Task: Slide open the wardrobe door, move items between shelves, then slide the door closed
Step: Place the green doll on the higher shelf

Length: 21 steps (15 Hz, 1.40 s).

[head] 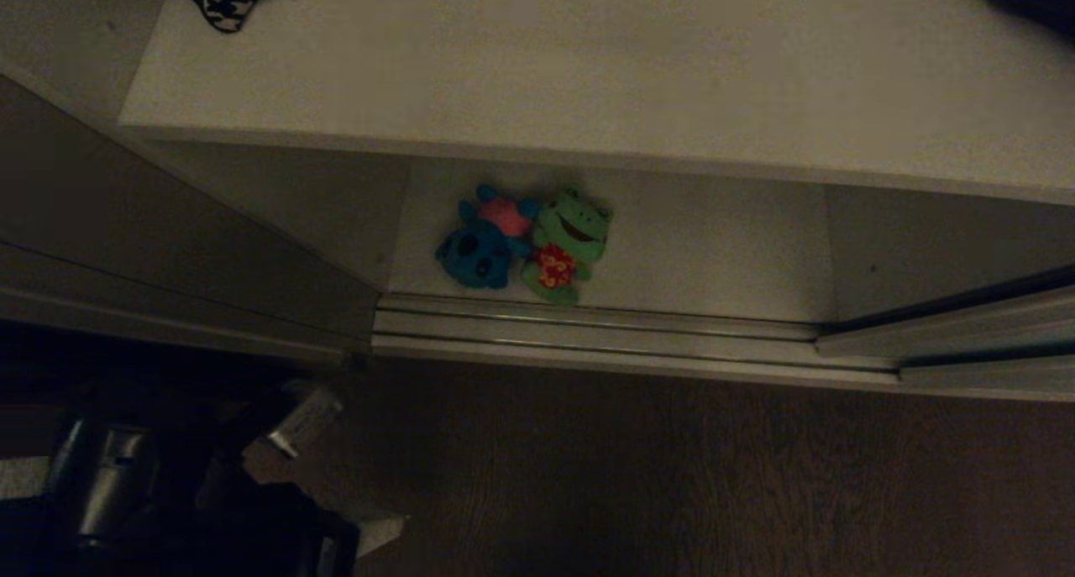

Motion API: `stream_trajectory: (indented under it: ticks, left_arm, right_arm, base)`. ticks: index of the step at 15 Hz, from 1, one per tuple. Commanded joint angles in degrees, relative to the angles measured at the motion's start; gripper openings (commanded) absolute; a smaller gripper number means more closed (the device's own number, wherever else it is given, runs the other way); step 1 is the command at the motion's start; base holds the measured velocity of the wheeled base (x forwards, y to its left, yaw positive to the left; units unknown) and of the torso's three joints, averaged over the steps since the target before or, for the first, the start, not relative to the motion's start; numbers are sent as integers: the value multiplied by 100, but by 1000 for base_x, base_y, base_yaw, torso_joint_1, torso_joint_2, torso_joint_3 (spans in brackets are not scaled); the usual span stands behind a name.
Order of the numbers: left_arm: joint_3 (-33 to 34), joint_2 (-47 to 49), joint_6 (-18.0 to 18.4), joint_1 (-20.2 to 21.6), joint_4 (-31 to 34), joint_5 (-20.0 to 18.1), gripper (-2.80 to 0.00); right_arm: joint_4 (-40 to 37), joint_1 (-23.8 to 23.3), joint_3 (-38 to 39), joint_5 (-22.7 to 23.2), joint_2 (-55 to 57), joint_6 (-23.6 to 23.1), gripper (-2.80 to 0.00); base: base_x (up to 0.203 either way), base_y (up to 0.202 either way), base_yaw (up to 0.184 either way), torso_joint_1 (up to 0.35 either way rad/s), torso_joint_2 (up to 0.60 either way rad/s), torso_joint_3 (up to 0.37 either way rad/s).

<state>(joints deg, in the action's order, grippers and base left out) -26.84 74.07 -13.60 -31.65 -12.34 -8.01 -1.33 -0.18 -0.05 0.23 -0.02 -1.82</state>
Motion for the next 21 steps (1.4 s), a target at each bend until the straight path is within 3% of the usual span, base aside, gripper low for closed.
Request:
stream_trajectory:
  ticks: [1, 3, 7, 9, 11, 16, 20, 21]
  left_arm:
    - [-41, 674, -127, -19, -354, 4, -280]
    - [-94, 1106, -291, -37, -782, 61, -280]
    - [-455, 2083, -450, -72, -2048, 732, -280]
    - [-735, 2419, -534, -92, -2516, 861, -280]
    - [-1099, 2632, -760, -95, -2698, 895, -280]
    - [-1906, 3343, -751, -96, -2814, 1071, -280]
    - [-2315, 4179, -647, -82, -3662, 1336, -280]
    - [-2401, 4297, -476, -79, -3811, 1507, 0]
  right_arm:
    - [1, 1, 3, 3, -6, -3, -280]
    - [1, 1, -3, 3, -6, -3, -280]
    - [1, 1, -4, 3, -6, -3, -280]
    - [1, 1, -2, 3, -6, -3, -280]
    - [1, 1, -4, 3, -6, -3, -280]
    - [1, 1, -4, 3, -6, -3, -280]
    - [1, 1, -4, 3, -6, -3, -280]
    - [1, 1, -3, 3, -6, -3, -280]
  base:
    - [0, 0, 0, 0, 0, 0]
    - [0, 0, 0, 0, 0, 0]
    - [0, 0, 0, 0, 0, 0]
    - [0, 0, 0, 0, 0, 0]
    - [0, 0, 0, 0, 0, 0]
    - [0, 0, 0, 0, 0, 0]
    - [0, 0, 0, 0, 0, 0]
    - [0, 0, 0, 0, 0, 0]
